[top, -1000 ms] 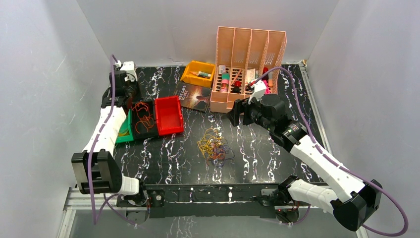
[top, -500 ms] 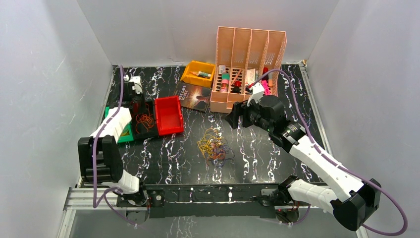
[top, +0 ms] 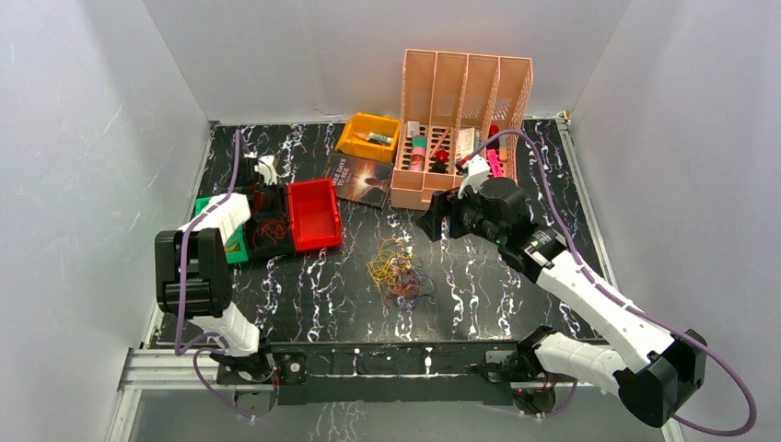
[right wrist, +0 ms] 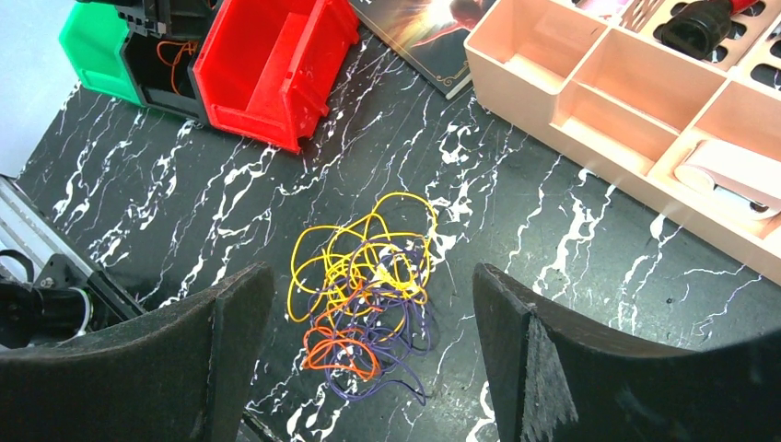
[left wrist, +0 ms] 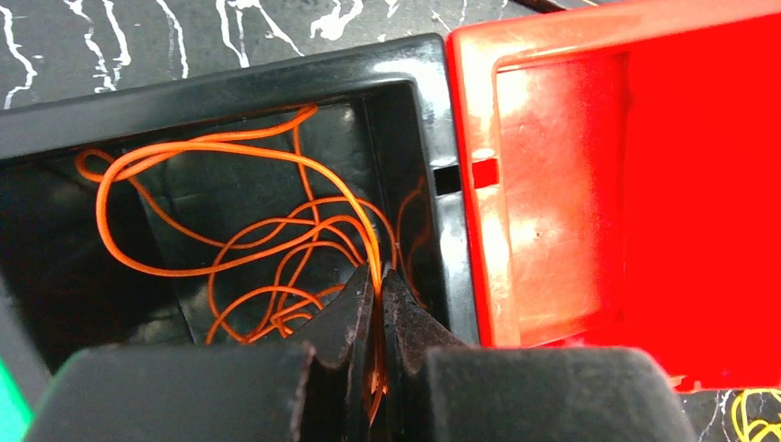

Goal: Untangle the cables

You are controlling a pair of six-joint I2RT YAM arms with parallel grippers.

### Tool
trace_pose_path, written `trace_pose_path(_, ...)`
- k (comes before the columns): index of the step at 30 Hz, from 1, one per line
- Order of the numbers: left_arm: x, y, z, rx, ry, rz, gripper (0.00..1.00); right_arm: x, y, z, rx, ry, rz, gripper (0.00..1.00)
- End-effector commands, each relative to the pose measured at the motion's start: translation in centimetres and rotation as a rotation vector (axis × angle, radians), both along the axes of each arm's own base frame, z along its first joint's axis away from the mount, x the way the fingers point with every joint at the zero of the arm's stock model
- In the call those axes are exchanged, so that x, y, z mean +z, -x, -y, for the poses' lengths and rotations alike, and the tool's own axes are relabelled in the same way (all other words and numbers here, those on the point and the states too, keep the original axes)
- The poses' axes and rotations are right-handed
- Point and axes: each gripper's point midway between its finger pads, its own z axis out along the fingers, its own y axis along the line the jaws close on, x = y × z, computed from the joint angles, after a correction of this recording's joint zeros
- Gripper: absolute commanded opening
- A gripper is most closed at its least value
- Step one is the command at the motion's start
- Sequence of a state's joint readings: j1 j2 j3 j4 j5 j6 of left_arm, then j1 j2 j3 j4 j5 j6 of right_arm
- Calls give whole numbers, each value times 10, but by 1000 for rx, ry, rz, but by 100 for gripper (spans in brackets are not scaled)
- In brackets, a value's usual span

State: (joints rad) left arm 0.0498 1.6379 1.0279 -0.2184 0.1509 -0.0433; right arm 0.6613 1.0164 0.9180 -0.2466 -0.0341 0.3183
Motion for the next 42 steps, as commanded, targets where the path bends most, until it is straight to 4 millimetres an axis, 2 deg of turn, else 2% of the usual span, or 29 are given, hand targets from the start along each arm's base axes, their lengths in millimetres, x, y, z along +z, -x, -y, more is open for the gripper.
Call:
trace_pose_path(1,13,-4,9,-51,47,13,0,4,-1,-5,10,-25,8,87)
trace_pose_path(5,16,-5,5,-32,25,9,8,3,-2,-6,12,-26,4,87)
trace_pose_path(12,50,-8,-8,42,-24,93,34,1,-1,-9,23,-31,-7,87)
trace_pose_path(15,64,-6,-13,66,-45,124,41,1,0,-10,31,-34,-12,87)
trace_pose_path(22,104,-1,-19,100,-68,214,47,0,1,-12,36,-41,-16,87)
trace_pose_path(25,114,1,-19,105,-68,233,51,0,1,-11,34,-45,-17,87)
trace_pose_path(26,114,1,-20,114,-67,232,53,1,2,-11,33,-48,-16,87)
trace_pose_path(30,141,6,-23,158,-63,290,68,0,2,-10,28,-49,-15,87)
trace_pose_path(33,152,9,-19,163,-40,287,76,-1,3,-9,26,-51,-11,87)
trace_pose_path(37,169,12,-3,111,35,300,83,-1,6,-13,55,-65,0,88)
trace_pose_path(42,183,19,3,137,85,285,97,-16,7,-13,52,-49,-44,88)
